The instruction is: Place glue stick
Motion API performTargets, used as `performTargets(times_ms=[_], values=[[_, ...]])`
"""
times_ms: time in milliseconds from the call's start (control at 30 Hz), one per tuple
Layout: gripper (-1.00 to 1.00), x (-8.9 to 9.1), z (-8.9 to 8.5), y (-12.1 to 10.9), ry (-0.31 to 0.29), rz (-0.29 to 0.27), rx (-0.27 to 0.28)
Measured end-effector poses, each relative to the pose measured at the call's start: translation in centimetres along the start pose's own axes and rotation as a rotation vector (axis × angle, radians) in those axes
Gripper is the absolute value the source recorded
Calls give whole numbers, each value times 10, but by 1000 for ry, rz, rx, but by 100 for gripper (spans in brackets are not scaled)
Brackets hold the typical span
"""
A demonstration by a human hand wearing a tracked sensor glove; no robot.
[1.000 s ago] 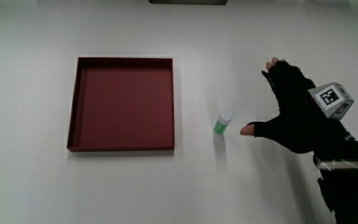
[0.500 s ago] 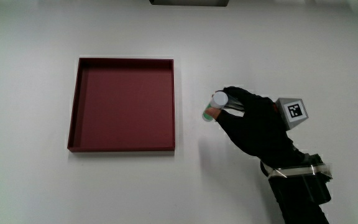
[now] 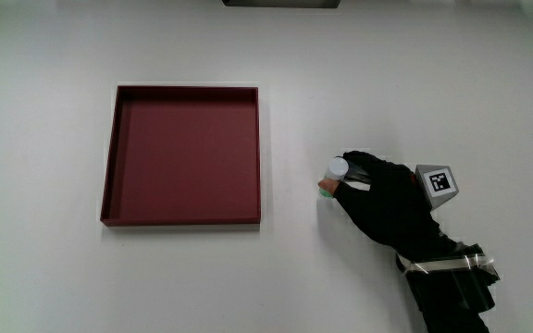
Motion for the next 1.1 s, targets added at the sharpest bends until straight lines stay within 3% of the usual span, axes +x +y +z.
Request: performTargets(times_ms=[267, 467, 567, 767, 833, 900, 967, 1033, 1067, 1100], values=[[-58, 3, 0, -2, -7, -4, -2], [-75, -1, 2, -6, 19, 5, -5], [-83, -4, 7, -6, -1, -4, -34], [-100, -29, 18, -4, -165, -39, -92], [-100, -39, 25, -1, -248, -59, -126], [-100, -52, 30, 2, -289, -58, -169], [-100, -66, 34, 4, -368, -64, -185], [-100, -84, 32, 4, -491, -98, -193], [-100, -86, 34, 6, -522, -97, -205], [-100, -82, 38, 9, -506, -59, -219]])
